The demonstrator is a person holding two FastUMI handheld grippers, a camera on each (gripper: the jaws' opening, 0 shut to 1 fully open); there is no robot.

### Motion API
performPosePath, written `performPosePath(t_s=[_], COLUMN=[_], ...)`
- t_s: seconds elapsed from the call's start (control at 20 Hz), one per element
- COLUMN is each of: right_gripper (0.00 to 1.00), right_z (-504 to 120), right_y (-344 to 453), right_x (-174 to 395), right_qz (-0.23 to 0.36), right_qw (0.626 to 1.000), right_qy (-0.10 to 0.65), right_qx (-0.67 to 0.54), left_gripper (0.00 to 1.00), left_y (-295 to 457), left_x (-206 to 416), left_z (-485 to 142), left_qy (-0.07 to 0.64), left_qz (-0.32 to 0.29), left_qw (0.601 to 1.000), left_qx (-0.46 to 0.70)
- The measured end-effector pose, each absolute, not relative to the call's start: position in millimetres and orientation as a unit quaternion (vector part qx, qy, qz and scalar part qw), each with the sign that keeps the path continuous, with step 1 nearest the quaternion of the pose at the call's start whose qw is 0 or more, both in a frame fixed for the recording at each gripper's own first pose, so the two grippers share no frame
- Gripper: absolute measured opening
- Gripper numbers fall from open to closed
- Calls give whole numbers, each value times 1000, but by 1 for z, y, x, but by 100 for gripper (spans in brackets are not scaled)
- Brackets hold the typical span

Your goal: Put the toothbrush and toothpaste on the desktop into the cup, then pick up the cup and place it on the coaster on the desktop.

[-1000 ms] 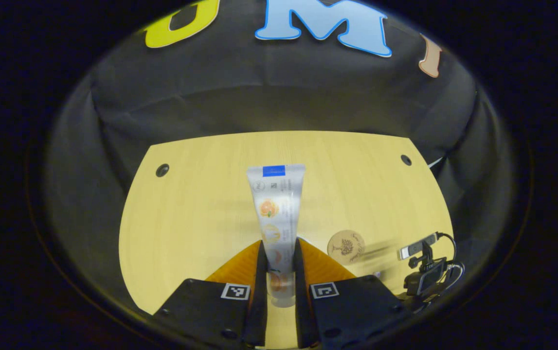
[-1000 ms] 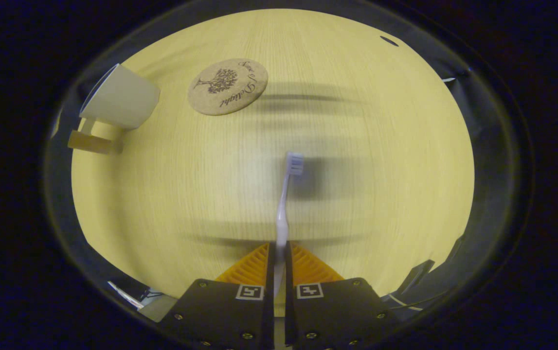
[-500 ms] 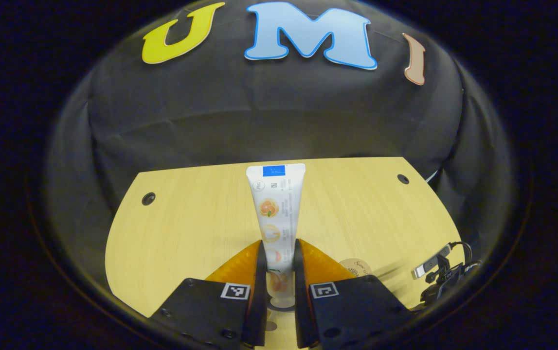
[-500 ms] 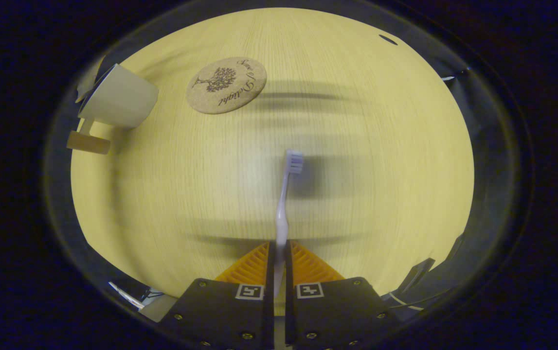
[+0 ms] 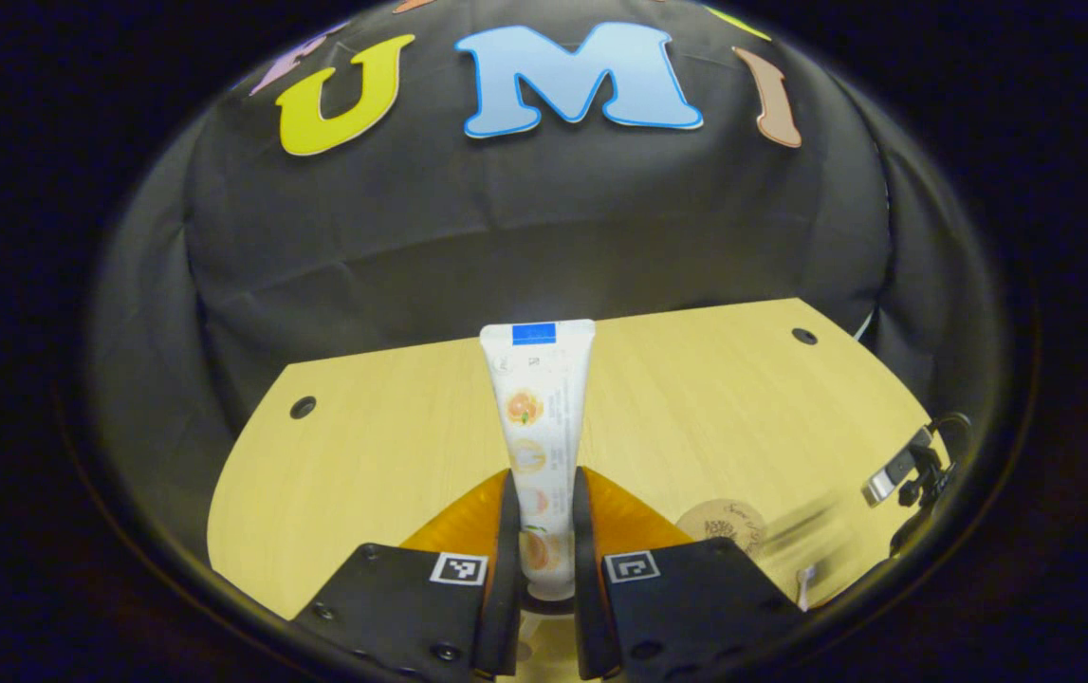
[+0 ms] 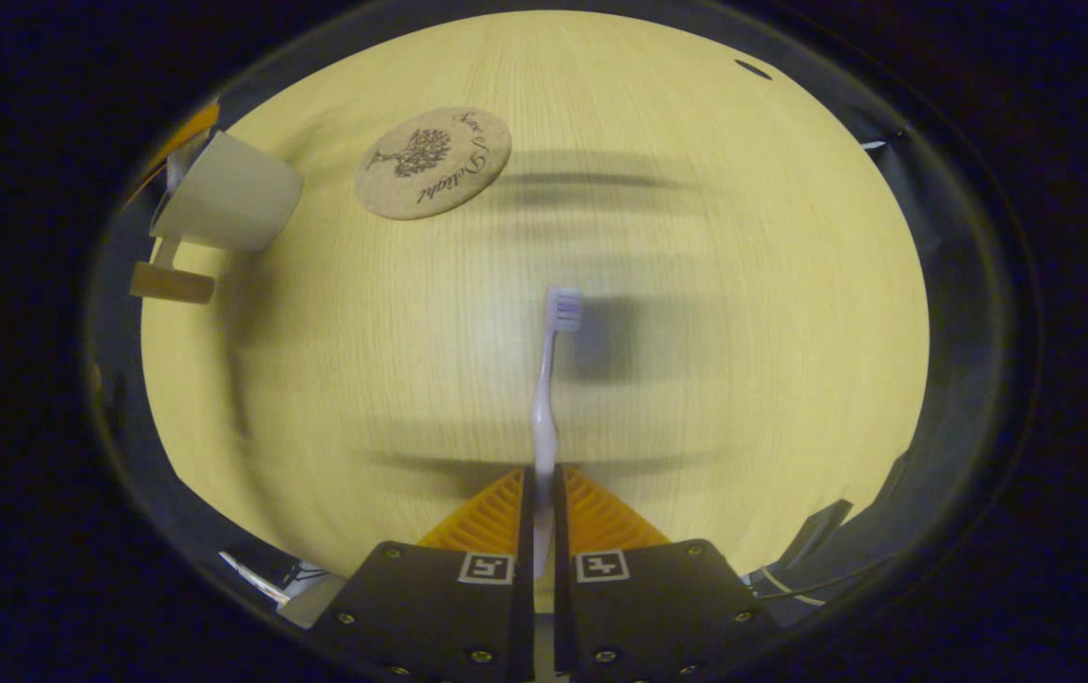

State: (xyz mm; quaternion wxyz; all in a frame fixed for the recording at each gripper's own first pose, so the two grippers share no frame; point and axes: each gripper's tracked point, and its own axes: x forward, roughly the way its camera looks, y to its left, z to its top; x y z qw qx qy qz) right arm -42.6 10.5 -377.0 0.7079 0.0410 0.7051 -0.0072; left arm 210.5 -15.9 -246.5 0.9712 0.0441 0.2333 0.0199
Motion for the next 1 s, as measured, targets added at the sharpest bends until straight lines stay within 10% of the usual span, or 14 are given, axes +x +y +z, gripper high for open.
performPosePath(t_s=[0.5,1.0], right_gripper=[9,10], right_z=[-376,-364], right_y=[10,33], right_x=[-42,-34], right_qz=[-8,4], right_qw=[709,739], right_qy=[704,668], right_qx=[36,85], left_gripper=[53,54], left_y=[-19,-11], left_x=[208,187], left_z=[-251,-248], left_qy=[211,222], left_qz=[29,30], left_qw=[976,974], left_qx=[42,25])
